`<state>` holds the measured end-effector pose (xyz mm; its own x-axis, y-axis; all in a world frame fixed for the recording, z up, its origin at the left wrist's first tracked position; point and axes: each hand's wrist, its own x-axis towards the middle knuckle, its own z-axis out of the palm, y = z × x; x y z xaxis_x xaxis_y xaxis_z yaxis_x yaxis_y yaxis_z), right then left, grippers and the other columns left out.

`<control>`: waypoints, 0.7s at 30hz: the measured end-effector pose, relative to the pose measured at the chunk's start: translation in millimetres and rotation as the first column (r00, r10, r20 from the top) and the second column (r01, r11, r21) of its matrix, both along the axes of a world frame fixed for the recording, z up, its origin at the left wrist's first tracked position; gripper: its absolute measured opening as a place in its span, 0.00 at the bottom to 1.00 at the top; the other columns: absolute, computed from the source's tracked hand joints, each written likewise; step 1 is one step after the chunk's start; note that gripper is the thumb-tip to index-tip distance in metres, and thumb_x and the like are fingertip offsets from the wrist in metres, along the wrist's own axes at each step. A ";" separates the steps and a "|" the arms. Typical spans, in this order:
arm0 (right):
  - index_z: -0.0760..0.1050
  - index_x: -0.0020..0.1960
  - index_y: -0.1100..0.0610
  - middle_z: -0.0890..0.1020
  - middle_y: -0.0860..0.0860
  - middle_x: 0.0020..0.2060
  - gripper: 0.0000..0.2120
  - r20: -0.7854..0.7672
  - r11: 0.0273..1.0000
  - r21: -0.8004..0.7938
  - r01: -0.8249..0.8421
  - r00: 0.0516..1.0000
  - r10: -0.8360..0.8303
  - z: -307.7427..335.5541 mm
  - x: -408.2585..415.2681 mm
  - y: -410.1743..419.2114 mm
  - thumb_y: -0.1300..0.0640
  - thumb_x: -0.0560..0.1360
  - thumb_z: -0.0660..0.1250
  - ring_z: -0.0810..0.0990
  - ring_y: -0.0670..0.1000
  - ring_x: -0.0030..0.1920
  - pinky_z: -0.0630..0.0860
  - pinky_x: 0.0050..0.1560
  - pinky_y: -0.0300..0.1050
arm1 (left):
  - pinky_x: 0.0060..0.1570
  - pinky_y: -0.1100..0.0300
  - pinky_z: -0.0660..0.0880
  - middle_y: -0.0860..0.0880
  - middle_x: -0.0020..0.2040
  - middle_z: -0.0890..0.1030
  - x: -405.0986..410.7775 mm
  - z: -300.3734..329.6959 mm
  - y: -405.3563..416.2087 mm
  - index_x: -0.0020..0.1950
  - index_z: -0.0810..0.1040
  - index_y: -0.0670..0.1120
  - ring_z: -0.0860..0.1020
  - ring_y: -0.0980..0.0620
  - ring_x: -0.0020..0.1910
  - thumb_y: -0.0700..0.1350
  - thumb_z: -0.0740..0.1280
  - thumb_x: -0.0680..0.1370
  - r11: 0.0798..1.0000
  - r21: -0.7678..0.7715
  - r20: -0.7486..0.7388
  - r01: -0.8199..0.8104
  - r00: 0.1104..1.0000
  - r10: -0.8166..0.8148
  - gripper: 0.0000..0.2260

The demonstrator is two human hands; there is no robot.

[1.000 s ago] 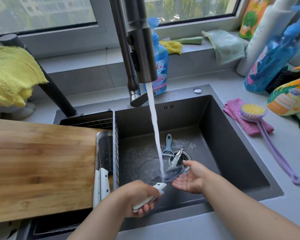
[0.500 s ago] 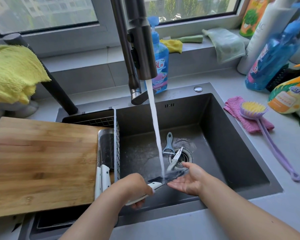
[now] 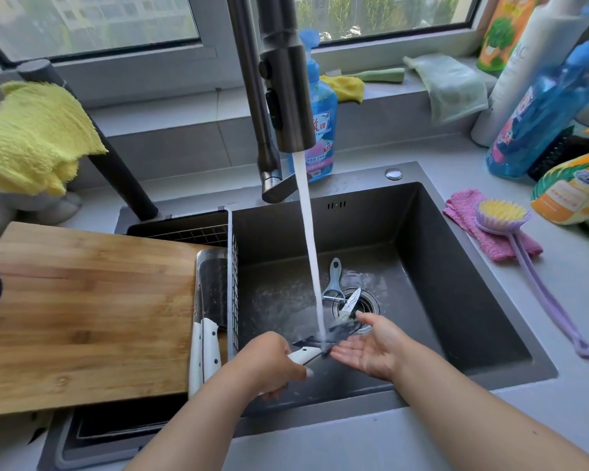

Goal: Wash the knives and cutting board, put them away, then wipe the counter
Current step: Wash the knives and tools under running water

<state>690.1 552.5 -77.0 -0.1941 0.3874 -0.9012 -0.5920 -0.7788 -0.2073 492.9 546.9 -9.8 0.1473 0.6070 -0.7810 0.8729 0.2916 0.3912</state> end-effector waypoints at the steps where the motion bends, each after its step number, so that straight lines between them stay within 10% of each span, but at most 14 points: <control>1: 0.65 0.63 0.72 0.77 0.70 0.54 0.25 0.008 1.000 -0.001 -0.021 1.000 0.021 -0.7 -0.3 -0.1 0.50 0.80 0.59 0.79 0.67 0.52 0.78 0.51 0.60 | 0.28 0.63 0.71 0.47 0.33 0.79 1.6 -0.6 -0.5 0.46 0.80 0.42 0.74 0.50 0.27 0.54 0.72 0.72 1.000 0.002 0.007 -0.018 1.000 0.018 0.15; 6: 0.68 0.62 0.71 0.81 0.69 0.46 0.24 0.022 0.995 0.007 -0.096 0.995 0.096 -2.9 -1.9 -1.2 0.50 0.80 0.58 0.81 0.65 0.47 0.82 0.35 0.57 | 0.28 0.64 0.70 0.47 0.34 0.80 7.0 -2.2 -3.3 0.48 0.82 0.41 0.73 0.51 0.28 0.54 0.72 0.73 0.997 -0.014 0.023 -0.073 0.997 0.074 0.16; 21: 0.58 0.70 0.73 0.78 0.70 0.51 0.31 0.009 0.991 0.028 -0.129 0.992 0.129 0.9 -1.0 -1.7 0.50 0.80 0.60 0.80 0.67 0.49 0.81 0.37 0.58 | 0.29 0.63 0.73 0.46 0.36 0.82 5.6 -2.6 -1.7 0.47 0.82 0.41 0.76 0.51 0.30 0.48 0.74 0.71 0.997 -0.021 -0.027 -0.071 0.997 0.071 0.11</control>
